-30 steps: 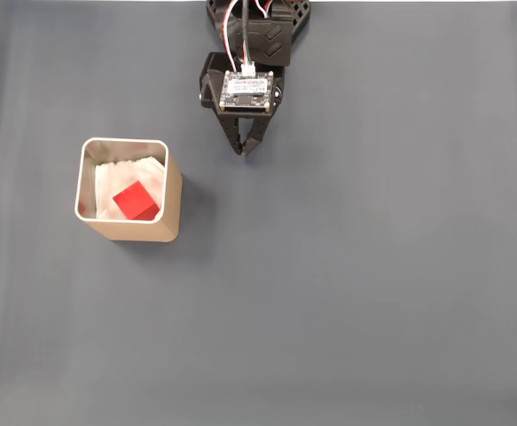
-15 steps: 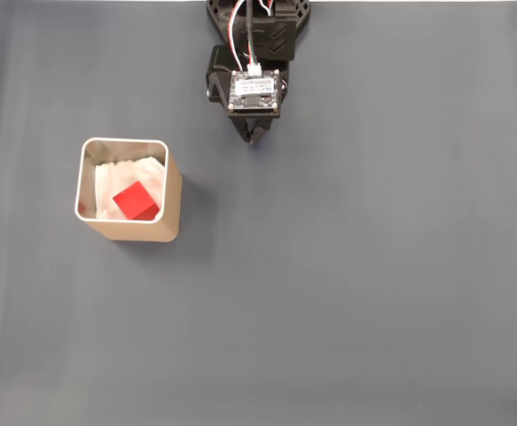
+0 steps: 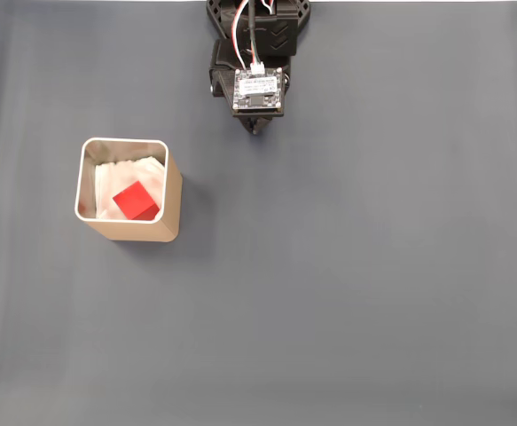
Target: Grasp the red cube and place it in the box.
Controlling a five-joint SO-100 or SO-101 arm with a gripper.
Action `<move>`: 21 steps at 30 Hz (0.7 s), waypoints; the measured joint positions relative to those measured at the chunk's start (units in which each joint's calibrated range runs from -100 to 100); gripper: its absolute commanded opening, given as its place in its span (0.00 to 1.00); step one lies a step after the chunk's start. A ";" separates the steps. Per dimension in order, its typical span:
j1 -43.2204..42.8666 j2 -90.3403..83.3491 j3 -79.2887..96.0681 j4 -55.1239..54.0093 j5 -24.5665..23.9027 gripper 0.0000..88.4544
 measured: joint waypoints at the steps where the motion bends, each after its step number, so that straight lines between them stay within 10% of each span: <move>1: 0.00 0.00 0.00 0.49 0.00 0.01; 21: 0.38 0.00 0.00 5.36 -0.24 0.01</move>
